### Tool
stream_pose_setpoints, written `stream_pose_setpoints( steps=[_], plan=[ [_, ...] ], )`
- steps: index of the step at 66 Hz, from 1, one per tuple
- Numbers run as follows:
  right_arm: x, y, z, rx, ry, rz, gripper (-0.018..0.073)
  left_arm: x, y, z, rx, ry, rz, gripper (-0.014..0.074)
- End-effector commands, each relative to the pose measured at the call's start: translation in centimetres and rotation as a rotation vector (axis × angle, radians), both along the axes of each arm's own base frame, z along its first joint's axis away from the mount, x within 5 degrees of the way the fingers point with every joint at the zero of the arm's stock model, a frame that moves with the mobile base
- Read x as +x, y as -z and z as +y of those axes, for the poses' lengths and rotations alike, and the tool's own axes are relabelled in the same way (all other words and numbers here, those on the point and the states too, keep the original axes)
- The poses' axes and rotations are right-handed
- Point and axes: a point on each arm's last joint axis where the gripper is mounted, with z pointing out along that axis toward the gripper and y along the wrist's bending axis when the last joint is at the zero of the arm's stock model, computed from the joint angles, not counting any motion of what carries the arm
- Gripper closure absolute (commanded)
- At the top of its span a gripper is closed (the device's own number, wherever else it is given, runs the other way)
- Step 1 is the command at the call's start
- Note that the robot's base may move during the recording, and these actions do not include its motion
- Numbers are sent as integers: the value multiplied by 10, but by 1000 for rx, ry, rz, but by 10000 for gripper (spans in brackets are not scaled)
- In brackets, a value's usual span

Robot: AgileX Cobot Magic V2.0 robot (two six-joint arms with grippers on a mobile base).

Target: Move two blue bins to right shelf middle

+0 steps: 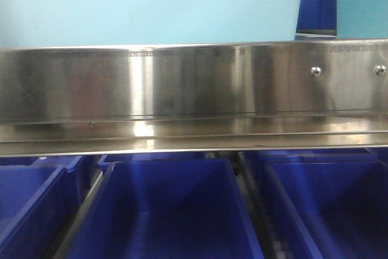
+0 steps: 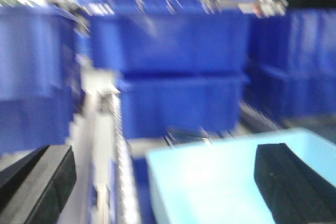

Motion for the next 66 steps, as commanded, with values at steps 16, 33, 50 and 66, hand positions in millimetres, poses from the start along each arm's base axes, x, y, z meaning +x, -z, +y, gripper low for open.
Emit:
stream_pose_setpoints(
  steps=[16,33,50,66],
  plan=[
    [60,-56,68,-116,-342,357,-9,49,-25,-30,118,60,332,-5],
    [131,-64,115,-104,-351,749,-9,98,-25,-49,208,39,638,-5],
    [195,-33,142,-101,-260,976,-9,156,1,-68,270,-37,813,13],
    [230,17,162,-89,-259,1127,-9,189,40,-79,321,-64,922,17]
  ],
)
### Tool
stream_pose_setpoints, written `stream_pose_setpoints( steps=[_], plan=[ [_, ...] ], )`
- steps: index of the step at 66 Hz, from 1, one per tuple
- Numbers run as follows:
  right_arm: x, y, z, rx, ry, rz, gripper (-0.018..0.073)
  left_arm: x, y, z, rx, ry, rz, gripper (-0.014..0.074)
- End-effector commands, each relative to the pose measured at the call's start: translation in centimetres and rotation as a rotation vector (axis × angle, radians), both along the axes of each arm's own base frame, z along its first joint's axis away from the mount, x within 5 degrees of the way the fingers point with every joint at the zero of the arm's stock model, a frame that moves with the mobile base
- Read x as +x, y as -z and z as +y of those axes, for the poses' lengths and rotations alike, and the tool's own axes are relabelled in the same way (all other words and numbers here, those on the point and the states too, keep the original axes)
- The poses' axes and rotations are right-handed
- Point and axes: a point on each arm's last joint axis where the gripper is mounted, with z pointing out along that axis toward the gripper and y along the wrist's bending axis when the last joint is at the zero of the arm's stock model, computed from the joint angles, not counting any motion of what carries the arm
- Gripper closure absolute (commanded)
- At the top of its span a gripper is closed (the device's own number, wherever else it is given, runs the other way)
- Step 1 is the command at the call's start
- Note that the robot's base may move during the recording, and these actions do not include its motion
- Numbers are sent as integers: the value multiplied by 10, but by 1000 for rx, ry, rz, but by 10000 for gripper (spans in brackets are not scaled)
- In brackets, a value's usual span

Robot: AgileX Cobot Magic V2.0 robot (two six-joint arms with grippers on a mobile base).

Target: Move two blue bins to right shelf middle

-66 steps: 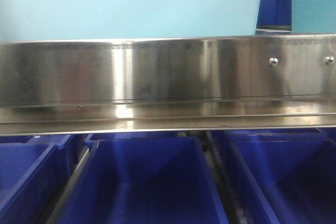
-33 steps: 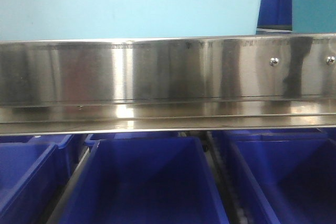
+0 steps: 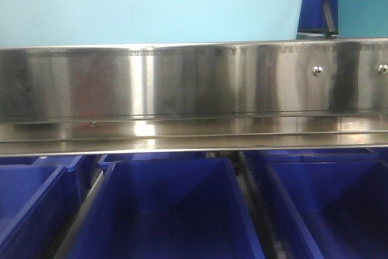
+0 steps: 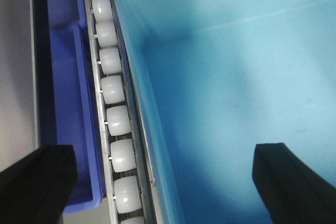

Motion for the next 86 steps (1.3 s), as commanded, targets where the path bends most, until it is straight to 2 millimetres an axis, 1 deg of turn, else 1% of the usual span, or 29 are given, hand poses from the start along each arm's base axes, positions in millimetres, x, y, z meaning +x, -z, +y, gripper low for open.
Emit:
stream_pose_setpoints(
  steps=[1,13,22,28,40,43,47,51,54,59,60,61,63,64,65,67,68,69,71,75,86],
  plan=[
    [10,13,6,15,3,43,-9,10,10,-5,12,-5,23,17],
    [26,45,19,28,-2,139,-9,33,41,-5,16,-32,115,17],
    [32,57,23,24,-2,170,-9,43,55,-3,-12,-52,167,17],
    [33,60,23,20,-2,176,-9,44,57,-3,-16,-54,175,17],
    [33,60,23,20,-2,176,-8,45,58,-3,-14,-52,177,17],
    [33,60,23,15,-1,174,6,45,58,-3,-13,-52,176,20],
    [33,60,23,15,-1,174,50,45,58,-3,-11,-52,175,42],
    [34,60,23,11,0,172,124,45,58,-3,-11,-52,175,90],
    [34,60,22,9,0,171,198,45,58,-3,-11,-52,175,151],
    [34,60,22,9,0,171,363,45,58,-3,-11,-52,175,315],
    [34,60,22,9,0,171,378,45,58,-3,-11,-52,175,349],
    [34,60,22,9,0,171,426,45,58,-3,-11,-52,175,385],
    [34,60,22,9,0,171,489,45,58,-3,-11,-52,175,460],
    [34,60,22,9,0,171,505,45,58,-3,-11,-52,175,479],
    [34,60,22,9,0,171,536,45,58,-3,-11,-52,175,536],
    [34,60,22,9,0,171,610,45,58,-3,-11,-52,175,612],
    [34,60,22,9,0,171,655,45,58,-3,-11,-52,175,670],
    [34,60,22,9,0,171,683,45,58,-3,-11,-52,175,708],
    [34,60,22,9,0,171,728,45,58,-3,-13,-52,176,706],
    [33,60,23,9,-1,171,711,44,58,-4,-22,-51,179,707],
    [32,56,22,13,-2,163,712,44,58,-5,-39,-48,186,707]
  ],
)
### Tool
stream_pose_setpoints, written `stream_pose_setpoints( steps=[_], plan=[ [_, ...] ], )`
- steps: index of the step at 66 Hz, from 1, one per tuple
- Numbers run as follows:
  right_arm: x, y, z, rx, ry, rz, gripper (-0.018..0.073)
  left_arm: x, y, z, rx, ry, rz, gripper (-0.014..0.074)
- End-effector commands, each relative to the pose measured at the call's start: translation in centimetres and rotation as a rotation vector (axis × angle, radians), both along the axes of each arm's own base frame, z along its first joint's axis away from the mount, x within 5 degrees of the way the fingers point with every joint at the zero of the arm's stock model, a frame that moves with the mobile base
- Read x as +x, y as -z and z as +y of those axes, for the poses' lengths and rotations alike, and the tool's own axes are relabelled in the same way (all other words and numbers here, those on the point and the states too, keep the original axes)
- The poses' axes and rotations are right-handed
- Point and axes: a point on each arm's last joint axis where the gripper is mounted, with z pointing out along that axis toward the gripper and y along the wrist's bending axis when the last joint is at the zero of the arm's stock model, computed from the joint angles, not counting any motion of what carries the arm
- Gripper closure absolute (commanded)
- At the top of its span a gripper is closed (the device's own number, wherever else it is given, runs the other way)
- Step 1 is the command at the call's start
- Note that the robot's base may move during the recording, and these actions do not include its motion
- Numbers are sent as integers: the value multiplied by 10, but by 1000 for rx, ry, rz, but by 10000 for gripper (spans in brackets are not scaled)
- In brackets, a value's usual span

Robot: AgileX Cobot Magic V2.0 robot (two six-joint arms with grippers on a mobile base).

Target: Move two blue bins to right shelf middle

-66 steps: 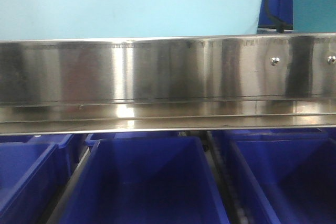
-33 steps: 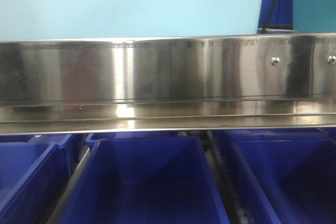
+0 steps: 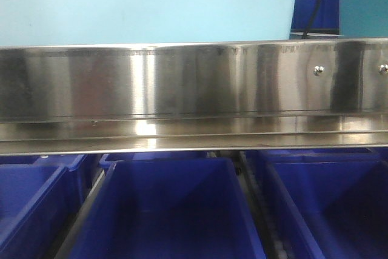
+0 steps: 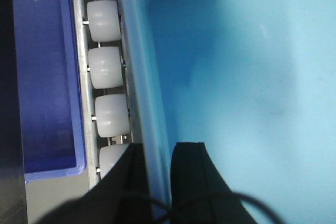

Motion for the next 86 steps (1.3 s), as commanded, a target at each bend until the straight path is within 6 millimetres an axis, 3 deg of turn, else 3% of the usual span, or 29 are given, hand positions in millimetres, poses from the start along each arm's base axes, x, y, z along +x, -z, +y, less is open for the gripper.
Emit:
stream_pose_setpoints(
  steps=[1,11,22,39,51,60,86],
  plan=[
    [-4,-9,2,26,-21,-24,712,-2,-4,-4,-33,11,-10,707],
    [-12,-25,-3,37,-21,-61,712,-7,-14,-2,-47,11,-31,707],
    [-26,-52,-11,57,-19,-130,712,-24,-39,2,-91,14,-93,707],
    [-46,-110,-24,109,-11,-306,712,-66,-98,11,-220,28,-287,707],
    [-59,-149,-31,164,-8,-427,712,-90,-146,19,-313,32,-540,707],
    [-67,-171,-35,199,-6,-498,712,-100,-172,21,-359,41,-625,707],
    [-69,-177,-36,210,-5,-521,712,-100,-176,21,-361,42,-634,707]
  ],
)
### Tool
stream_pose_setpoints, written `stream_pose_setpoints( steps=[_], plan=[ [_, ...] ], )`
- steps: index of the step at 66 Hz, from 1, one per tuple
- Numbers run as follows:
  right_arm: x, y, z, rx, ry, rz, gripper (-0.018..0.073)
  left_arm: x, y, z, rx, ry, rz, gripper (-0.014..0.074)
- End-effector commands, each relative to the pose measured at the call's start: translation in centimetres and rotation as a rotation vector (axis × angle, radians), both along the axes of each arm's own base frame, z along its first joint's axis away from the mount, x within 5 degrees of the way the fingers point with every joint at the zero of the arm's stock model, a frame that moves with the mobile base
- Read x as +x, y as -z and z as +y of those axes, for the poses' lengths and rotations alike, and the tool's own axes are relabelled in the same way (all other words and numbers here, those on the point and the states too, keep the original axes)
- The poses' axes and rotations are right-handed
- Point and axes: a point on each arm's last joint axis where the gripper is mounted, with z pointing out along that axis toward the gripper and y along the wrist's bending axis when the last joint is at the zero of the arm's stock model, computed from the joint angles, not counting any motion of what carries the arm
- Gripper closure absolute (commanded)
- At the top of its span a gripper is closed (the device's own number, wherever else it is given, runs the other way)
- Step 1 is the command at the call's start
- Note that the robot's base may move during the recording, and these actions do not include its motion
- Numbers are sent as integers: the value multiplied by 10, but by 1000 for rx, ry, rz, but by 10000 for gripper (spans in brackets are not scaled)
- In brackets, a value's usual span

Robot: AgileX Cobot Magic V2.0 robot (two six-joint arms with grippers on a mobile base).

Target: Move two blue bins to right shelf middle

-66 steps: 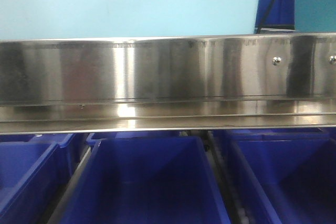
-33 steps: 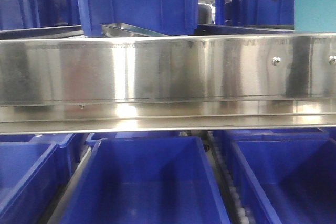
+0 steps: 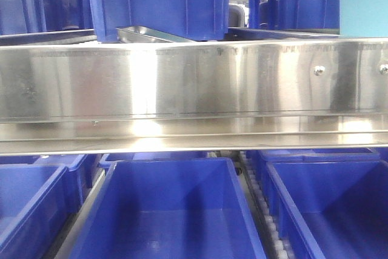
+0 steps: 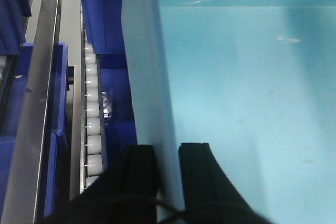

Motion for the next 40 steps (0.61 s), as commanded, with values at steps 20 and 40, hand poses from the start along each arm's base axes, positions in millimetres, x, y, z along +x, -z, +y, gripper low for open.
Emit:
stream_pose_setpoints(
  steps=[20,40],
  plan=[
    [-4,-8,0,18,-16,-49,712,-5,-11,-3,-57,35,-52,707],
    [-4,-8,0,18,-16,-49,712,-5,-11,-3,-57,35,-52,707]
  ],
)
